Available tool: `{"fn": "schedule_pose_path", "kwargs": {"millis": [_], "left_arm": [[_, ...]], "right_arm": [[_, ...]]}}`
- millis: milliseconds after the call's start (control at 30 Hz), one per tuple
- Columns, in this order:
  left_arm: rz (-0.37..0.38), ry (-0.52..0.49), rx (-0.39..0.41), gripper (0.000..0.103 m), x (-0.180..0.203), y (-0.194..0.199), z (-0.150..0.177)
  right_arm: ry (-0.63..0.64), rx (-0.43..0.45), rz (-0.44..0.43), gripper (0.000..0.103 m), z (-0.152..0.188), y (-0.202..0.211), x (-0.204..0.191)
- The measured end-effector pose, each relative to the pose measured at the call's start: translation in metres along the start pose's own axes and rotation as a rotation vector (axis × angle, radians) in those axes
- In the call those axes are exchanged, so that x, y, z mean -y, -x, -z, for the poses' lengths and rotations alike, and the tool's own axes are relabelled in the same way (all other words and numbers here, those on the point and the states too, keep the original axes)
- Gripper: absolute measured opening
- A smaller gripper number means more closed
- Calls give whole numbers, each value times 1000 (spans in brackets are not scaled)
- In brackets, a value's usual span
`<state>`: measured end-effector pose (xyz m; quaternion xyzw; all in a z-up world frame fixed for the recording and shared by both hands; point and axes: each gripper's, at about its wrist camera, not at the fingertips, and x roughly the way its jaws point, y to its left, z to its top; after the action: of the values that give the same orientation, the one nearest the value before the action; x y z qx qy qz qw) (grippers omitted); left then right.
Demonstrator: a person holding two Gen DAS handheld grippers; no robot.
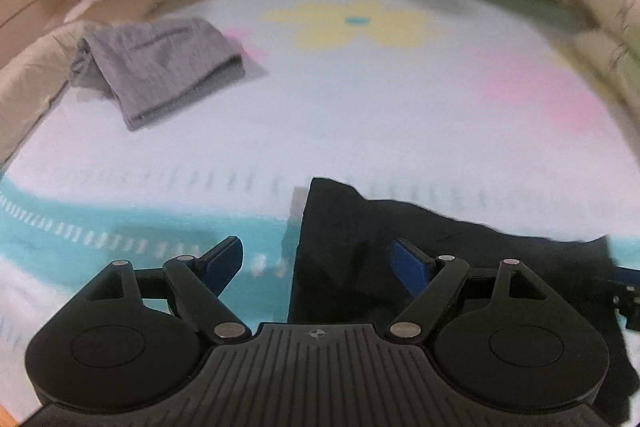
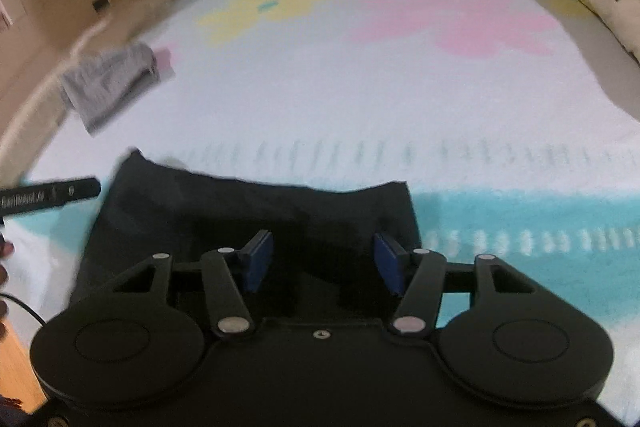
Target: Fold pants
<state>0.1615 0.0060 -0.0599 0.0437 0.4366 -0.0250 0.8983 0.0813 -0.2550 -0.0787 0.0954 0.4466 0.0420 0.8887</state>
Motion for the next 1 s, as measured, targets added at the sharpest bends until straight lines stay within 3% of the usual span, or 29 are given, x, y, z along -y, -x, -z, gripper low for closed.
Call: {"fn": "schedule_pose_path", "kwargs": {"millis": [133,300,467,600,900,1000], "left_arm": [[-71,-22,-80,79,3,-40,-2],[-49,54,-119,81,-10,-64,0],[-57,46,-98,79,-15,-50,-1],[-33,83,-72,79,-18,-27,-4],[-46,28,6,79,-19,33,13],[-25,23,28,79,-24,47,24]], "right_arm": [[-13,-33,55,63,-5,-23,2],[-4,-34,79,67,-10,-32,-4],[10,-8,71,70,-6,-23,-4],[-36,0,74,81,-6,-3,3],[-82,-2,20,82,4,27,8],[-73,11,10,90,7,38,7]]}}
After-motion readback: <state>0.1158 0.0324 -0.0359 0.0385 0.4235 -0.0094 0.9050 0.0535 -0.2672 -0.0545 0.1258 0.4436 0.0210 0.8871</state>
